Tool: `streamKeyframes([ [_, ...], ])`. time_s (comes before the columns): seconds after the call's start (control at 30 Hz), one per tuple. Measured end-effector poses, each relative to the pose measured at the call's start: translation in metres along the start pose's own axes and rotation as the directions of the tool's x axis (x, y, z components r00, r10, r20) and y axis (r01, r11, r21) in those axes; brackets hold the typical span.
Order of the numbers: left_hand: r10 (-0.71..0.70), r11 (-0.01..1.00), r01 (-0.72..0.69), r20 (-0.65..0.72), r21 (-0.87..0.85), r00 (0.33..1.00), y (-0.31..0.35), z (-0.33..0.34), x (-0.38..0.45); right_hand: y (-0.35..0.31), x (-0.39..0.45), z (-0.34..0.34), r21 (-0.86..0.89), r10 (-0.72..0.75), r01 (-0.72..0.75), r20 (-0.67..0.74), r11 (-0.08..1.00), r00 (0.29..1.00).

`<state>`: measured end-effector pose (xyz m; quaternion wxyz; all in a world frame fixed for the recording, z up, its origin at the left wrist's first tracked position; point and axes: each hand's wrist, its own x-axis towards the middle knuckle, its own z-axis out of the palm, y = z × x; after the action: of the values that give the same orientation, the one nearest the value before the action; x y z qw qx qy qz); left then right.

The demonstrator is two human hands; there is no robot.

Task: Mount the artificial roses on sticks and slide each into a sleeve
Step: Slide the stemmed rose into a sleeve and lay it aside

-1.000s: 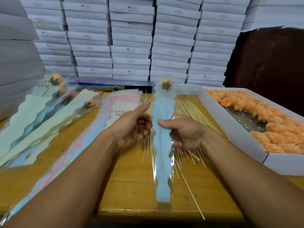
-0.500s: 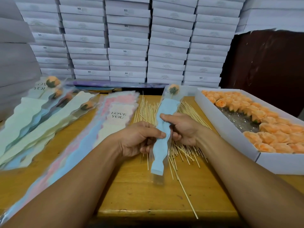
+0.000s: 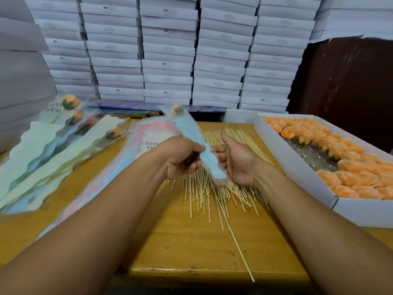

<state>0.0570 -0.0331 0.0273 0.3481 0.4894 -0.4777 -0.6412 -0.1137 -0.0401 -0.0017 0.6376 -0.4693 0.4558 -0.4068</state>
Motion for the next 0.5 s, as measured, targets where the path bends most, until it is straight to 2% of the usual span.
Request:
streamKeyframes([
  [0.13, -0.069, 0.981, 0.062, -0.030, -0.185, 0.997, 0.014, 0.007, 0.000, -0.001, -0.003, 0.000, 0.009, 0.033, -0.033, 0.017, 0.999, 0.999],
  [0.27, -0.050, 0.965, 0.034, -0.055, -0.260, 0.997, 0.033, 0.008, -0.003, -0.001, -0.001, -0.001, -0.062, -0.006, 0.005, -0.022, 0.998, 1.000],
  [0.4, 0.010, 0.990, -0.025, -0.105, -0.138, 0.994, 0.051, -0.004, -0.005, -0.002, -0.002, -0.002, -0.070, -0.014, 0.013, -0.018, 0.997, 1.000],
  [0.5, -0.014, 0.999, 0.010, -0.117, -0.038, 0.993, 0.061, -0.029, -0.003, -0.004, -0.003, -0.004, -0.063, -0.024, 0.023, -0.007, 0.998, 1.000],
])
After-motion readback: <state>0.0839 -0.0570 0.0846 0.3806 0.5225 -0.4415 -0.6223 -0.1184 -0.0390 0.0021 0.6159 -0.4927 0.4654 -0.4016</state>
